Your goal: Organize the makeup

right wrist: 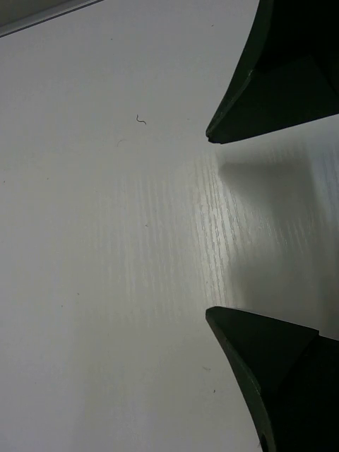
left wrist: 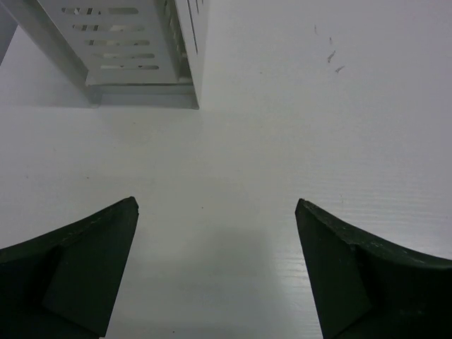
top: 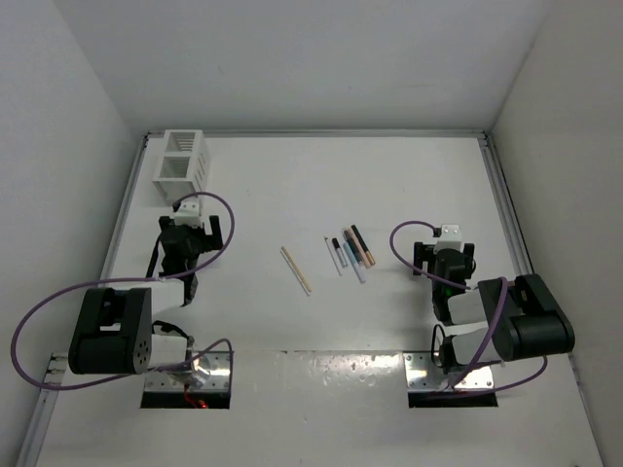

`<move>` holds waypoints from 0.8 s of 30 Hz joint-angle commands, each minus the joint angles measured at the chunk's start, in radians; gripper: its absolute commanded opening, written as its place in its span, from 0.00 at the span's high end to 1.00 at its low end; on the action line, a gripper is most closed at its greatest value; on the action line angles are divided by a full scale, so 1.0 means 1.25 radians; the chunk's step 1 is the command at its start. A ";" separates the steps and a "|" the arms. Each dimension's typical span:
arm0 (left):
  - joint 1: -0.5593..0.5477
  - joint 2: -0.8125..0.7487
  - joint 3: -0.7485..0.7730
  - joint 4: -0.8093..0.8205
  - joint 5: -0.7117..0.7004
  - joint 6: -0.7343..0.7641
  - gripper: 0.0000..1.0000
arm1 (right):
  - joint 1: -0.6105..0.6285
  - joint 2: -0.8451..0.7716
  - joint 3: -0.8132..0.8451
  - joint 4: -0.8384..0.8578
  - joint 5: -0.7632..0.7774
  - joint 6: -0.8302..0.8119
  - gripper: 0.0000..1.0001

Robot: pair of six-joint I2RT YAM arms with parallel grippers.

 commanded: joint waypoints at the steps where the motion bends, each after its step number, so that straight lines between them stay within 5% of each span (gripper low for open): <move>1: 0.006 -0.017 -0.005 0.042 0.010 0.010 0.00 | 0.001 -0.006 -0.058 0.022 0.001 0.007 0.01; 9: 0.026 -0.042 0.035 -0.049 0.158 0.102 0.00 | 0.000 -0.006 -0.059 0.023 0.000 0.007 0.01; 13: 0.044 -0.076 0.108 -0.225 0.418 0.262 0.04 | 0.000 -0.005 -0.060 0.023 0.001 0.008 0.01; 16: -0.002 -0.111 0.157 -0.361 0.432 0.368 0.11 | 0.000 -0.016 -0.063 0.028 0.016 0.010 0.01; 20: -0.038 -0.127 0.214 -0.542 0.398 0.495 0.32 | -0.003 -0.096 -0.055 -0.045 -0.044 -0.009 0.01; 24: -0.056 -0.194 0.206 -0.570 0.366 0.462 0.34 | 0.000 -0.200 0.054 -0.352 -0.078 -0.020 0.02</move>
